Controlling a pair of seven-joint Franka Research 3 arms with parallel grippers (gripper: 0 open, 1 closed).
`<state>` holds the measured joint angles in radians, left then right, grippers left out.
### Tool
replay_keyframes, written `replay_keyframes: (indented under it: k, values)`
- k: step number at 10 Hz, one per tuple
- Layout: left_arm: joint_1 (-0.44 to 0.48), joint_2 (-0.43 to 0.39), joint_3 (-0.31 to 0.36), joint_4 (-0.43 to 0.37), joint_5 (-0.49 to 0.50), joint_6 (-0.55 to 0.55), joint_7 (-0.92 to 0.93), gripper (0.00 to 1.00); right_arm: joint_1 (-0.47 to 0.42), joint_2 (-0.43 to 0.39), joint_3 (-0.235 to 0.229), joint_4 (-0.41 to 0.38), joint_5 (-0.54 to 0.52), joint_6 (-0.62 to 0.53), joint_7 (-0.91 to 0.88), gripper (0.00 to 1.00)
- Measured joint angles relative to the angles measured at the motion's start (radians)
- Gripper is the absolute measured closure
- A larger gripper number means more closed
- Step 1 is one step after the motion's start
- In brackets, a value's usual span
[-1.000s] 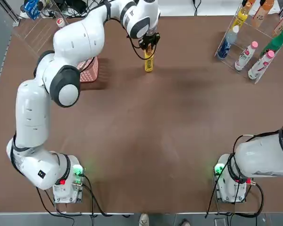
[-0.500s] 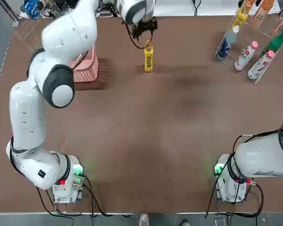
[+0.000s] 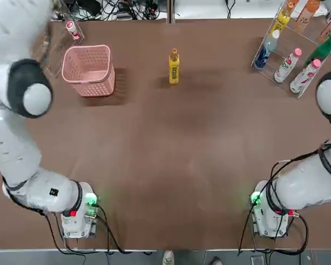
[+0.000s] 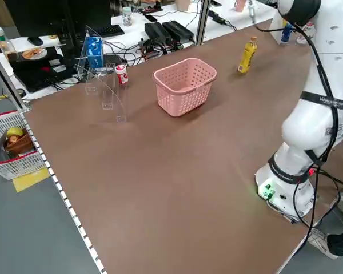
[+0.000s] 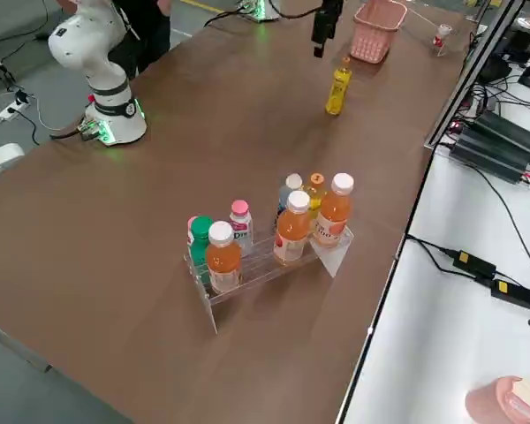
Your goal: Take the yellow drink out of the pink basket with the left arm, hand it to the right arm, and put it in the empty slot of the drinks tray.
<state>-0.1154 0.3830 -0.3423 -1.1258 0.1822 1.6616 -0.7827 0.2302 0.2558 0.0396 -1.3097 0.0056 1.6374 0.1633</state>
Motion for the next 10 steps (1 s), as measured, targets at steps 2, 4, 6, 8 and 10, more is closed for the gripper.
replay_keyframes:
  k: [2,4,6,8,10]
  values:
    - [0.115,-0.019,0.026,-0.002,-0.030,-0.022,0.155,0.00,0.112,0.068,0.001,0.029,0.000,0.086,0.073,0.01]
    - [0.147,-0.030,0.102,-0.002,-0.081,-0.067,0.255,0.00,0.196,0.173,0.001,0.078,0.000,0.163,0.157,0.02]
    - [0.197,-0.054,0.139,-0.002,-0.117,-0.114,0.420,0.00,0.275,0.274,0.001,0.109,0.000,0.251,0.324,0.02]
    - [0.218,-0.084,0.149,-0.002,-0.131,-0.175,0.470,0.00,0.368,0.363,-0.002,0.142,-0.004,0.292,0.494,0.01]
    - [0.234,-0.119,0.167,-0.002,-0.191,-0.239,0.502,0.00,0.413,0.420,-0.008,0.159,-0.008,0.358,0.581,0.01]
